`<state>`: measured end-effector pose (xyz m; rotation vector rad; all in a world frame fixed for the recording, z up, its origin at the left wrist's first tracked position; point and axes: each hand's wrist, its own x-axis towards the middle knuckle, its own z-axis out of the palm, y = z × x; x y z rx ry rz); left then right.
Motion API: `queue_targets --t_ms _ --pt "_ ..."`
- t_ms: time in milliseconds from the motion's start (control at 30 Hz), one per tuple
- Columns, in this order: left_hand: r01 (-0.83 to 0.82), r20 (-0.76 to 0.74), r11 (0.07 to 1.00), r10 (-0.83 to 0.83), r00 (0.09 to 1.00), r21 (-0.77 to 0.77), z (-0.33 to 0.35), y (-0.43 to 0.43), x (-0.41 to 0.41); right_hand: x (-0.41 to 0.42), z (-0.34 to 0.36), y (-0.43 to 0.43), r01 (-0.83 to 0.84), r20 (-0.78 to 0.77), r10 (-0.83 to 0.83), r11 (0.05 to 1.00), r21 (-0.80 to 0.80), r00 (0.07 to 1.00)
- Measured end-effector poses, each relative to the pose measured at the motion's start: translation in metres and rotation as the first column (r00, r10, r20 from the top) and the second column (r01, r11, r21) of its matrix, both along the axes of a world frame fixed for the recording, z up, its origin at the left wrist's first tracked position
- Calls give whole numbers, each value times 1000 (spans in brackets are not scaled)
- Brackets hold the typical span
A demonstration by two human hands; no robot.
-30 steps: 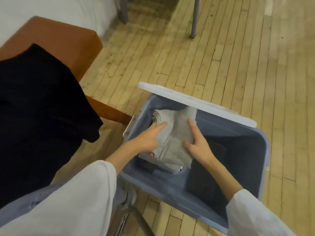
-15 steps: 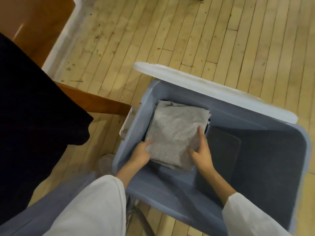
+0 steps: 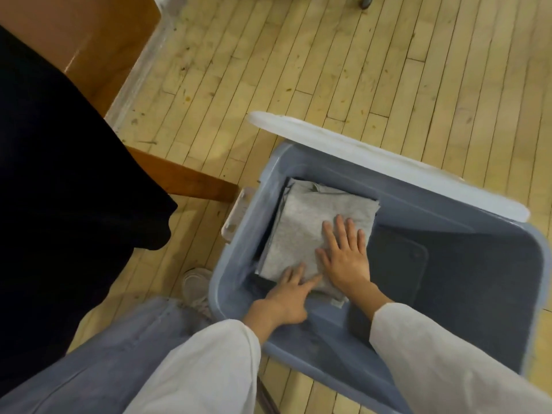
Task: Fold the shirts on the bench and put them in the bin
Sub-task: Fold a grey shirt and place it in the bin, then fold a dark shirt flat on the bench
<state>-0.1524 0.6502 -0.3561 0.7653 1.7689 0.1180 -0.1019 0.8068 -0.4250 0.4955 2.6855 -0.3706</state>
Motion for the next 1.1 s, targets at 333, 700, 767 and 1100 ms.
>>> queue_targets --t_ms 333,700,767,1100 --pt "-360 112 921 345 932 152 77 -19 -34 -57 72 -17 -4 454 2 1000 3 891" --pt "-684 173 -82 983 65 725 272 -243 -78 -130 332 -252 -357 -376 165 772 -527 912" --pt "-607 13 -131 981 -194 784 293 -311 -55 -138 362 -310 -449 -404 248 713 -539 880" --pt "-822 -592 -93 649 -478 562 285 -472 48 -160 371 -430 -252 -204 158 756 -605 966"
